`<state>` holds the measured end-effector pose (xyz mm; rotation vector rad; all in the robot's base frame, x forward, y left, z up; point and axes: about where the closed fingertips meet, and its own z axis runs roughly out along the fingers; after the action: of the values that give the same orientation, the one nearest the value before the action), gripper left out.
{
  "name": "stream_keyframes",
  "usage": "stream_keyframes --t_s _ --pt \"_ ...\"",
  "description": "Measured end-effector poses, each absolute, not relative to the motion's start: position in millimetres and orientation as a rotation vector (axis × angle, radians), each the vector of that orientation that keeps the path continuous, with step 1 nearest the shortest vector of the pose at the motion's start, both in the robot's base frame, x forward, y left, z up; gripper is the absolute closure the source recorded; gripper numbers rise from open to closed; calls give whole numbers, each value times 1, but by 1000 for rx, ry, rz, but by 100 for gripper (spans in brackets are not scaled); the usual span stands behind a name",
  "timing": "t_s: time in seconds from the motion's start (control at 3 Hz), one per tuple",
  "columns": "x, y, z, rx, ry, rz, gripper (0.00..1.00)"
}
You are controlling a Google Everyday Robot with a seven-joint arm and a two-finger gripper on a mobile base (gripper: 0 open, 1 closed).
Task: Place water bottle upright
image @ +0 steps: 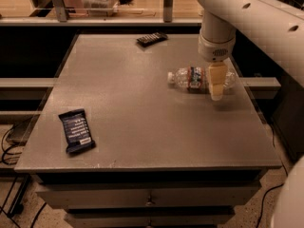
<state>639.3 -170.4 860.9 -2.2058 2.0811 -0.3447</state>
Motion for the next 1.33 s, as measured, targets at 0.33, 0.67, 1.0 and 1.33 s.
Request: stream_keyframes --t_s 0.33,0.67,1.0,1.33 --pt "645 -162 843 -2245 2086 -324 0" --pt "645 -156 833 -2273 2094 -305 0" --pt "641 -149 834 -2303 2075 -317 18" --pt "636 -145 842 -2325 2046 -357 42"
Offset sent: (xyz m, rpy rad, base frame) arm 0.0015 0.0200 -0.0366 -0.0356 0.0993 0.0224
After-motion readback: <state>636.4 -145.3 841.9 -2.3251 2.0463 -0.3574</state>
